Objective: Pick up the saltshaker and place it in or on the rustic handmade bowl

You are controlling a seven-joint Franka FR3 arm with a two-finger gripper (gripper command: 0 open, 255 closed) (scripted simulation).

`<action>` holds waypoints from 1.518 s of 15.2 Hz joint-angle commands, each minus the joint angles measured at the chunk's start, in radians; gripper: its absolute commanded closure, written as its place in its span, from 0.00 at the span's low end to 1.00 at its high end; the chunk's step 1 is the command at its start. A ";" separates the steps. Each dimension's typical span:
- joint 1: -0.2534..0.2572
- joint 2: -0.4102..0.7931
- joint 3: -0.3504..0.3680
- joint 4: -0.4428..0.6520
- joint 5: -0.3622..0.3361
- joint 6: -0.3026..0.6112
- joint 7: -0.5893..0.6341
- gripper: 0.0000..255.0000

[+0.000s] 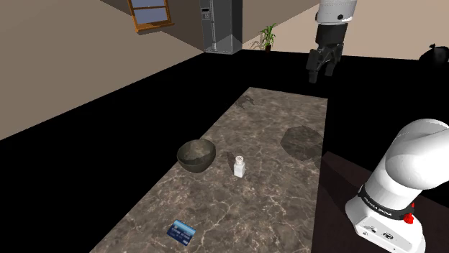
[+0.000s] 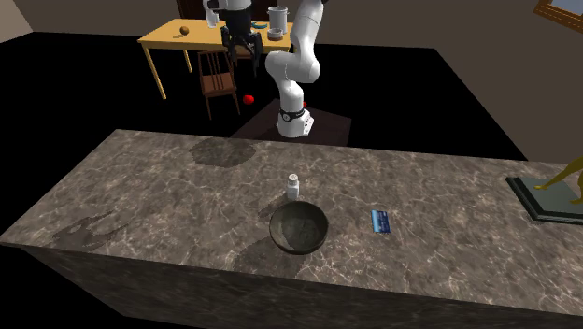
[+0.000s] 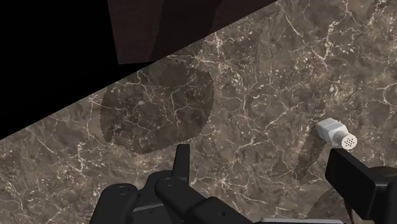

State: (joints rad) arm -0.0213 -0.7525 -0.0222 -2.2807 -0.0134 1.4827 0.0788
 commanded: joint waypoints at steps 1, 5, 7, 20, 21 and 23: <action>0.000 0.000 0.000 0.000 0.000 0.000 0.000 0.00; 0.020 0.030 0.059 -0.075 0.041 0.109 0.068 0.00; 0.031 0.054 0.090 -0.105 0.060 0.166 0.102 0.00; 0.087 0.351 0.290 -0.167 0.133 0.547 0.319 0.00; 0.090 0.383 0.305 -0.162 0.132 0.576 0.338 0.00; 0.093 0.450 0.334 -0.148 0.124 0.630 0.377 0.00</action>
State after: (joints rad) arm 0.0698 -0.3495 0.2928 -2.4388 0.1152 2.0744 0.4305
